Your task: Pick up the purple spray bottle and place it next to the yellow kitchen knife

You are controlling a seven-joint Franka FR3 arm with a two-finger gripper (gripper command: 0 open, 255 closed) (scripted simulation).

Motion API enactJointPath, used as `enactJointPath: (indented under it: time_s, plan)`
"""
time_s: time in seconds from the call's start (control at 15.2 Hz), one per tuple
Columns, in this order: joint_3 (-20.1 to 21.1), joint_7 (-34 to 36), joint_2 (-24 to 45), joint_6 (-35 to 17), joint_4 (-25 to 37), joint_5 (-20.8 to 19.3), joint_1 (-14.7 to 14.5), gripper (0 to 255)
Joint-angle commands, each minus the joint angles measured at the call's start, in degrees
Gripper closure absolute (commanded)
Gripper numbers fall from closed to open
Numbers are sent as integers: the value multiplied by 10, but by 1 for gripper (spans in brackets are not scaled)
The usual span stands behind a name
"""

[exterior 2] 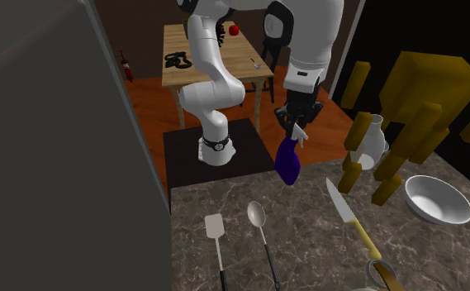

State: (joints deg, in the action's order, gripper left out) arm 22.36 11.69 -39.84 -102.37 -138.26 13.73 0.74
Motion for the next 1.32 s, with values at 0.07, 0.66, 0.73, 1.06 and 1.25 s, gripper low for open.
enactJointPath:
  time_s: [0.07,0.66,0.73,1.06,1.25]
  plan:
    - [5,-1,0,-24,-24,4,-2,255]
    - [21,-2,9,-96,-86,17,-6,255]
    - [23,-2,11,-104,-92,18,-7,255]
    - [35,-3,26,-154,-127,27,-9,255]
    - [35,-3,26,-154,-127,27,-9,255]
